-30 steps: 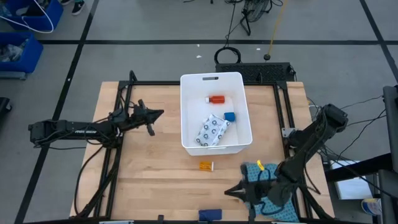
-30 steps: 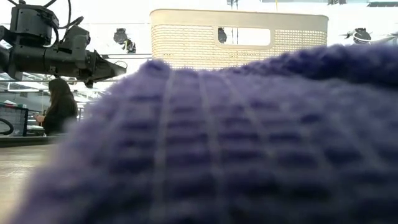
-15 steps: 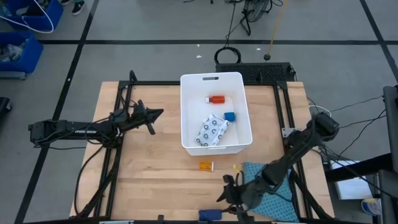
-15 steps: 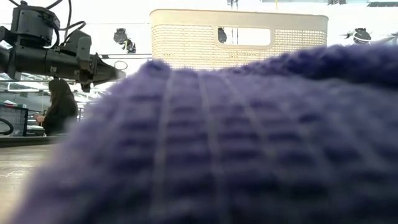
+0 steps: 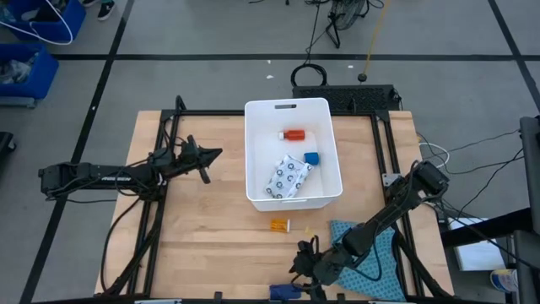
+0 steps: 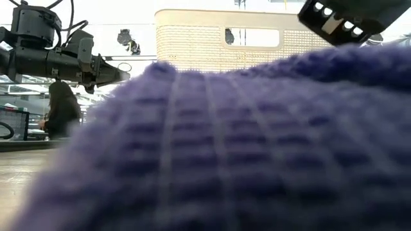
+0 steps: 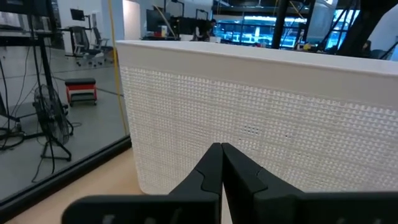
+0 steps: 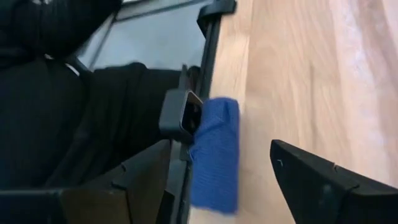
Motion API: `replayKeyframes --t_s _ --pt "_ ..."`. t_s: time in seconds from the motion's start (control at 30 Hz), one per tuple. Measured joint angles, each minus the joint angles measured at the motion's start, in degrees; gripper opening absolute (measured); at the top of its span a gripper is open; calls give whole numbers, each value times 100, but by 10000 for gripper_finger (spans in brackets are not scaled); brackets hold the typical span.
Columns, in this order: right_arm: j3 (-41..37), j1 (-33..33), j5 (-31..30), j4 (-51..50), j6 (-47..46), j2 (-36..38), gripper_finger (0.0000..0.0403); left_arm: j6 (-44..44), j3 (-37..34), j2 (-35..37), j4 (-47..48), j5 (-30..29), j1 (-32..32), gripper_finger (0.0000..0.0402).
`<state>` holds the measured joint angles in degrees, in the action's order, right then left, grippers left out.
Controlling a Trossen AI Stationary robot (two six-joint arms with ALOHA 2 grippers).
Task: Pick & place medical supplies in basket/bin
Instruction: Put the rolled dark blue bandage into the white container
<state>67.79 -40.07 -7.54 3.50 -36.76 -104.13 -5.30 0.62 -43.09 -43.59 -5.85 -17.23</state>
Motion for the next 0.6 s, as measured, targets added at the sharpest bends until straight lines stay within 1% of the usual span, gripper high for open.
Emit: replayKeyframes --t_s 0.13,0.33,0.47,0.6 --pt "2 2 12 383 -126 -257 281 29 0 0 -28 42 2 8" --pt "-3 -17 17 291 -75 -513 290 24 0 0 -31 43 0 8" --pt "-2 -111 -23 302 -139 -523 290 46 0 0 -50 89 2 8" --pt "-2 -316 -282 330 -140 -531 290 62 0 0 -59 87 2 8"
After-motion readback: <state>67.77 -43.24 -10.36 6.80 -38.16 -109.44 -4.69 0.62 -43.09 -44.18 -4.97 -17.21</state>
